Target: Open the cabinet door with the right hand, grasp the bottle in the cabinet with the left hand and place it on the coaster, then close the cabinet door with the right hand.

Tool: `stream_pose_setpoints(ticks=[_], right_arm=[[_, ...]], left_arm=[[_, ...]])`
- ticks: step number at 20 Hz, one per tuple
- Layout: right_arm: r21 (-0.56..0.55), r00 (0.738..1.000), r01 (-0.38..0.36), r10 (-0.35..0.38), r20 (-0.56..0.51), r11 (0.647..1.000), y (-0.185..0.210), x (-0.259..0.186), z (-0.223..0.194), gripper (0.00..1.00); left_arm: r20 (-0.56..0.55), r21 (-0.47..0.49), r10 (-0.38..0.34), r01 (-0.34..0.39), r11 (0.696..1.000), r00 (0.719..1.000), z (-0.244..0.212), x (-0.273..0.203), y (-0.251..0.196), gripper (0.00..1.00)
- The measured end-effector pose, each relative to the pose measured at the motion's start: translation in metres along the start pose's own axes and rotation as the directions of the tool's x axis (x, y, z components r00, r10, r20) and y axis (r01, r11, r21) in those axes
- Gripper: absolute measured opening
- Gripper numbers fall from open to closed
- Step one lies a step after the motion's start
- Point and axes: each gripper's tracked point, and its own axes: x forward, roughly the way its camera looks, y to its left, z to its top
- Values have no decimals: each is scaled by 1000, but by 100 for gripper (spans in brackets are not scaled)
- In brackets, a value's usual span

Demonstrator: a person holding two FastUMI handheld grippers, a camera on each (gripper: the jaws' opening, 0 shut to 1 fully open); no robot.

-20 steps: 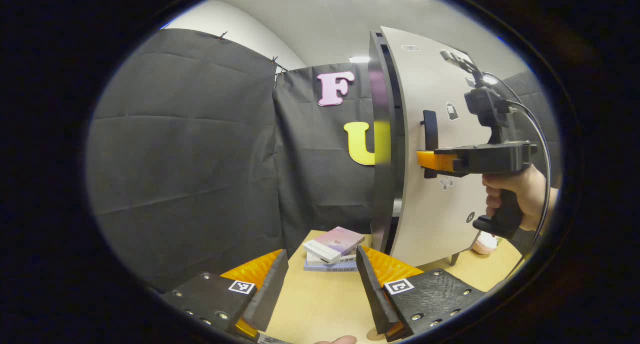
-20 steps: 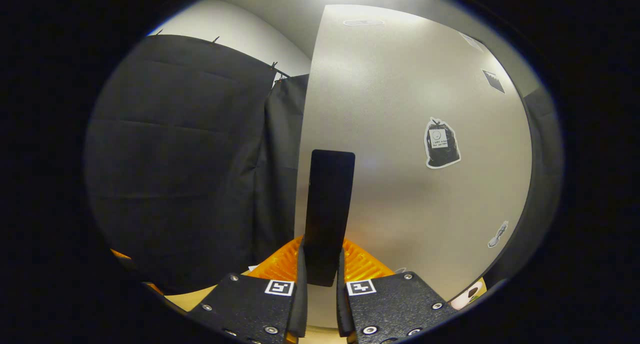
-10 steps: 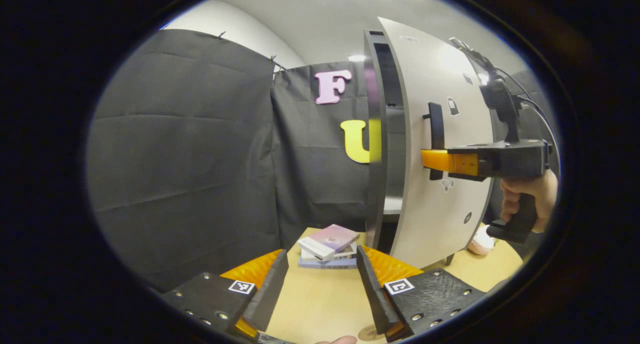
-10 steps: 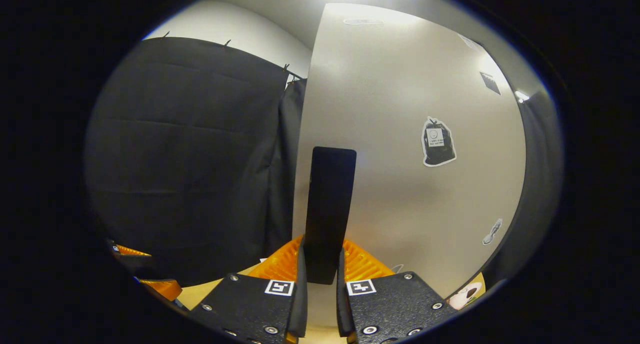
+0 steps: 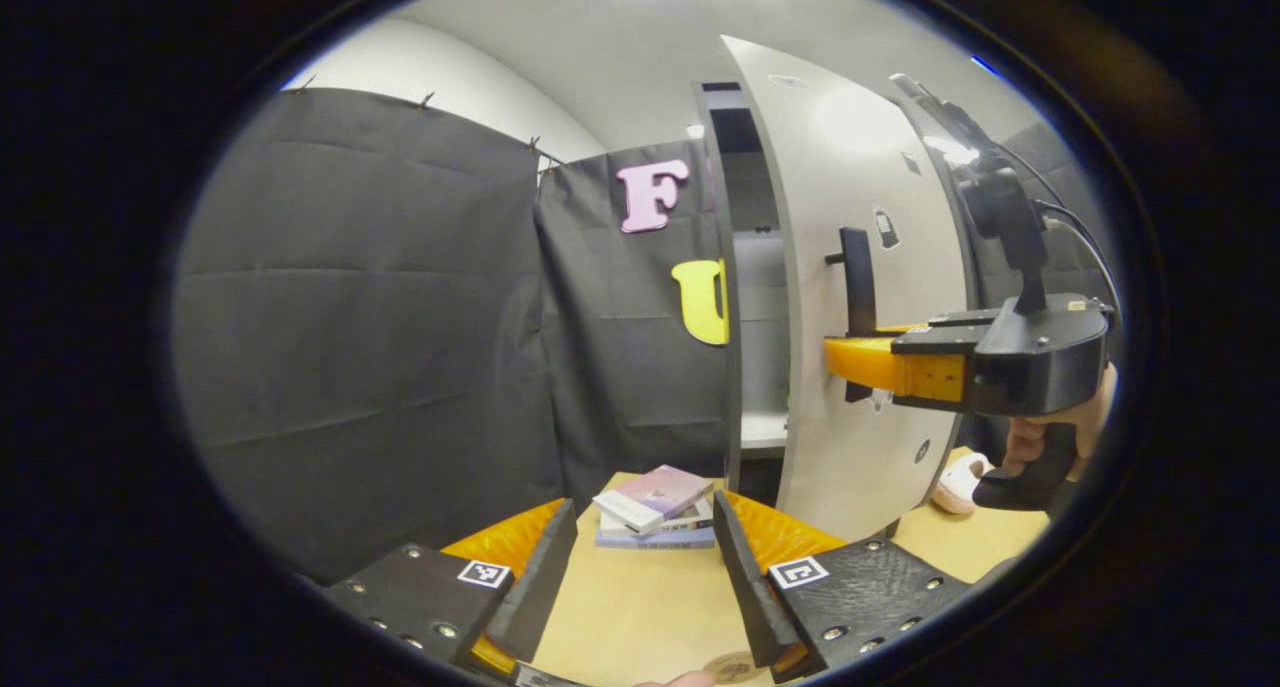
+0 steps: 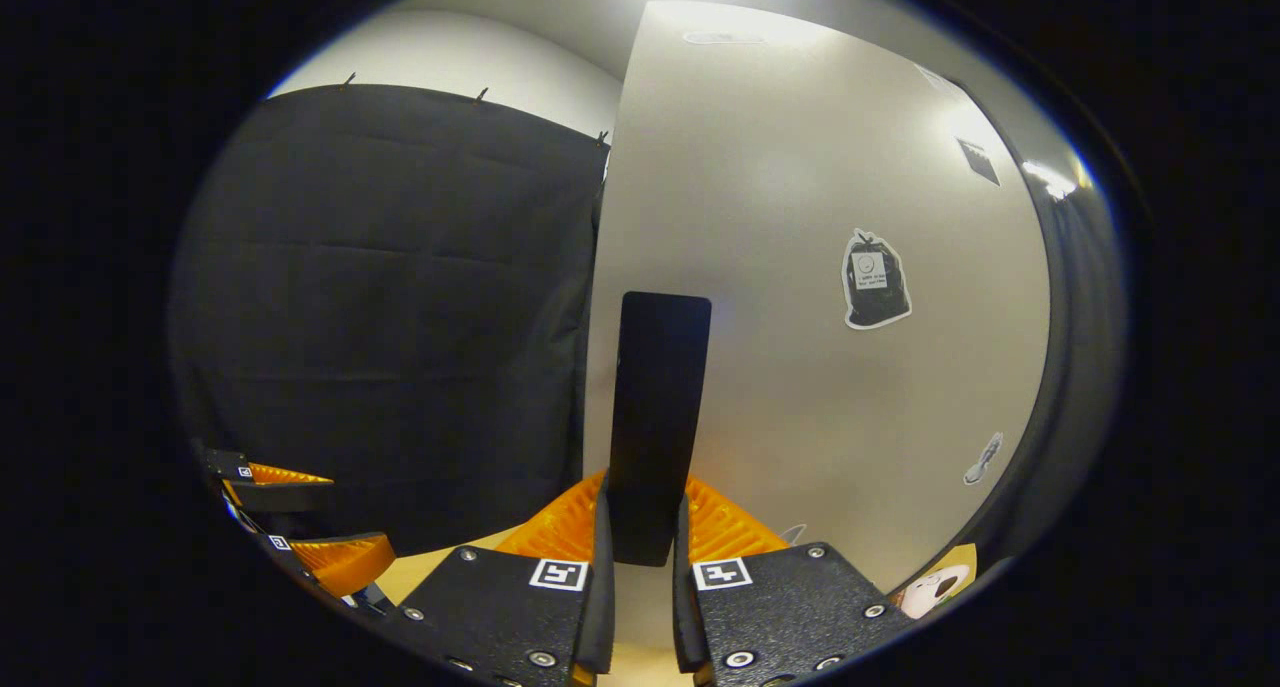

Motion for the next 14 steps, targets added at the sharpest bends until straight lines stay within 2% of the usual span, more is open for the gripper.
stream_pose_setpoints(ticks=[9, 14], right_arm=[[8, 994, -106, 106, -10, 994, -15, -32, -3, 24], [18, 987, -155, 155, -28, 988, -15, -54, -1, 24]], left_arm=[[25, 0, -22, 22, 1000, 999, 28, -34, -35, 78], [4, -25, -37, 38, 999, 999, 27, -39, -55, 78]])
